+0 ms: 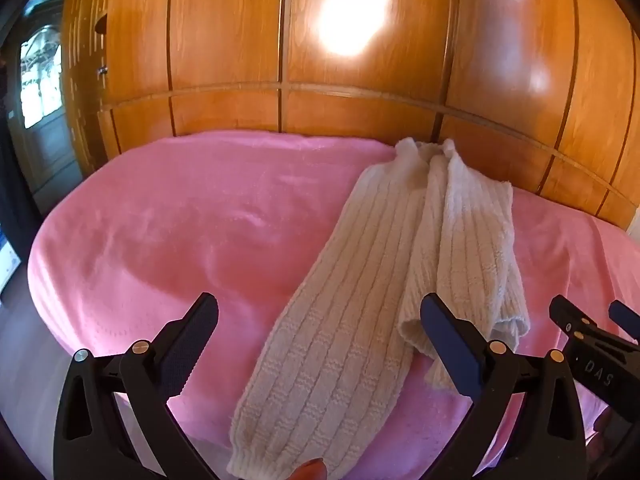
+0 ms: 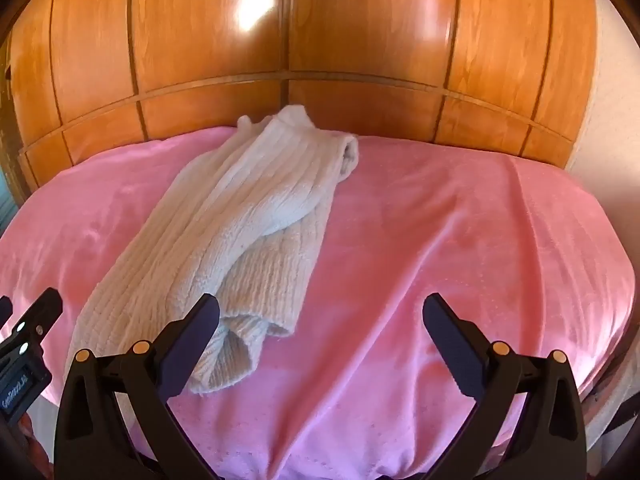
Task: Fold small clothes
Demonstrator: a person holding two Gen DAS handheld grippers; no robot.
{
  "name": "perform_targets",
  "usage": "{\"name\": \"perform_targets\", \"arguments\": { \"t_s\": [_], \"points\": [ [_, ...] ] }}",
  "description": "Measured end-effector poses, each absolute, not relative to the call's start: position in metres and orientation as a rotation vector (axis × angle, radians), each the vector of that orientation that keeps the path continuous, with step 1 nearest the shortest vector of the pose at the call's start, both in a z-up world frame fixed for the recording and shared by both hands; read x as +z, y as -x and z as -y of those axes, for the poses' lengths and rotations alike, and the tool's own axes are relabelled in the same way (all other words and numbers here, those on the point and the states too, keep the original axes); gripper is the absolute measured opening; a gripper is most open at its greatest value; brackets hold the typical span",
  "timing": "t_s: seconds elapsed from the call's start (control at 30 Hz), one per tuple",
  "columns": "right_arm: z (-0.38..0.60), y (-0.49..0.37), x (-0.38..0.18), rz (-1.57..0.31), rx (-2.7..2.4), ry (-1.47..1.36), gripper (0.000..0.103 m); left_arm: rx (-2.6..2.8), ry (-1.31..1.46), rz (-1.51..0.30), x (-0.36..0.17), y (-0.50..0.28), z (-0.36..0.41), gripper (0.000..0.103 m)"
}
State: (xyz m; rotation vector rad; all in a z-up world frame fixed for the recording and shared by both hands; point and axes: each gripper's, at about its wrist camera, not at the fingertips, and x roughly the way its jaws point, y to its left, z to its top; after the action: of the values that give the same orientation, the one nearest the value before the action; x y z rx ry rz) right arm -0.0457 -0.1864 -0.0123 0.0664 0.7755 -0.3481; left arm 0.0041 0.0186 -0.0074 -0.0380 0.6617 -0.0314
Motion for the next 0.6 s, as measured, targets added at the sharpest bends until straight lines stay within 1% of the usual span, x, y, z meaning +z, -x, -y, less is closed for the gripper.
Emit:
{"name": "perform_targets", "arguments": {
  "t_s": [0.23,0.6],
  "points": [
    [0.177,0.055,0.018,-0.695,-0.307,-0.087,0.101,-0.033,0.043,-0.548,0.023,0.014,-0.019,0.100],
    [0.169,0.066,0.025,-0.665,-0.267,-0.075,0.101,-0.015,0.037,-0.511,0.032,0.037,-0.025,0.100]
  ]
}}
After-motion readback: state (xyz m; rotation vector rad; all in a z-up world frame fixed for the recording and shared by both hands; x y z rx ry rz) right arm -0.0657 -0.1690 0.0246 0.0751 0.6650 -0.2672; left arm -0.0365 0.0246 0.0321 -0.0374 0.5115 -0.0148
